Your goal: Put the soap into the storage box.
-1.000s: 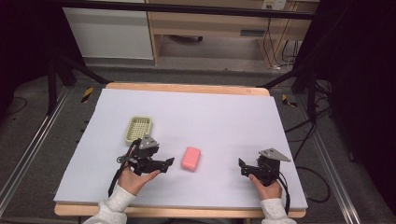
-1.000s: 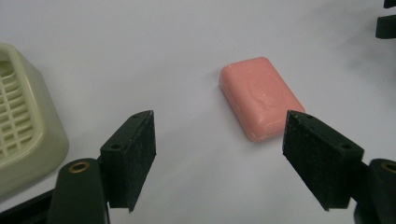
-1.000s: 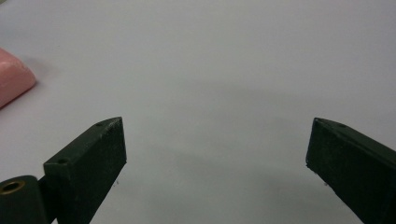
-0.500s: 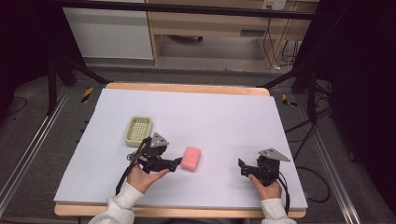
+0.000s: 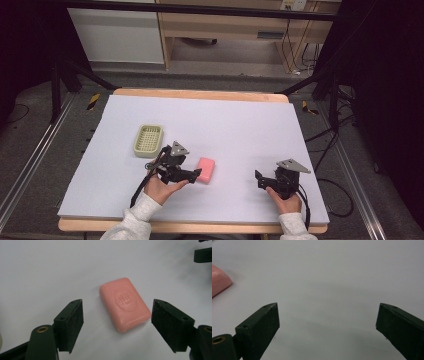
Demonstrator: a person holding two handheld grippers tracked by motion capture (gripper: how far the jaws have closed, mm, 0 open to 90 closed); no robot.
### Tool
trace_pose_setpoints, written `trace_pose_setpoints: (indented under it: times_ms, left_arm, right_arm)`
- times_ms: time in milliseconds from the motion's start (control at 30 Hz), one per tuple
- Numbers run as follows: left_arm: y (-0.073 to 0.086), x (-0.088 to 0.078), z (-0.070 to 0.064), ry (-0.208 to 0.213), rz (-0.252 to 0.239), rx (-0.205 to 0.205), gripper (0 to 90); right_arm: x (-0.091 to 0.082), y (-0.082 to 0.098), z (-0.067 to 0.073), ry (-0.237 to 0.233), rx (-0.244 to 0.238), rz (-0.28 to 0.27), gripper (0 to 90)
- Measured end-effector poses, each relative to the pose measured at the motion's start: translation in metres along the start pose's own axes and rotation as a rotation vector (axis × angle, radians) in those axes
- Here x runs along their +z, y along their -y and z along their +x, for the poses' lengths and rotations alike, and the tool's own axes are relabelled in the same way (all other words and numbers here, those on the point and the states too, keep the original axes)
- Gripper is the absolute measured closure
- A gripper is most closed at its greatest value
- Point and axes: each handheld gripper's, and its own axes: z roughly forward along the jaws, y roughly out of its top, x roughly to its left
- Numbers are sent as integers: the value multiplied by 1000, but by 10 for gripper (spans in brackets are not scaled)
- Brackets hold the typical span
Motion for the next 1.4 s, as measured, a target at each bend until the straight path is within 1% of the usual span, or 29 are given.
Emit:
trace_pose_setpoints:
  times_ms: [300,567,733,933,967,1067,1233,1300,1333,1400]
  left_arm:
    - [-6,9,-4,3,16,-2,268]
    - [-10,18,-11,5,42,16,292]
    - [-12,23,-14,2,50,23,307]
    - [-13,31,-16,3,56,19,309]
    - [-13,32,-17,3,65,23,309]
    - [-13,37,-18,1,72,20,305]
    - [-12,44,-21,2,86,13,297]
    - [-12,47,-21,2,87,5,296]
    - [-13,48,-21,2,95,13,295]
    - [-13,50,-21,4,97,10,294]
  right_arm:
    - [0,0,0,-5,5,3,53]
    - [0,0,0,-6,5,5,53]
    - [0,0,0,-7,6,6,53]
    - [1,0,0,-5,-1,6,53]
    - [1,0,0,-4,-1,7,53]
    - [1,0,0,-5,-5,8,53]
    - [1,0,0,-5,-2,9,53]
    - [1,0,0,-5,-6,10,53]
    - [1,0,0,-6,-6,10,53]
    - [1,0,0,-6,-5,11,53]
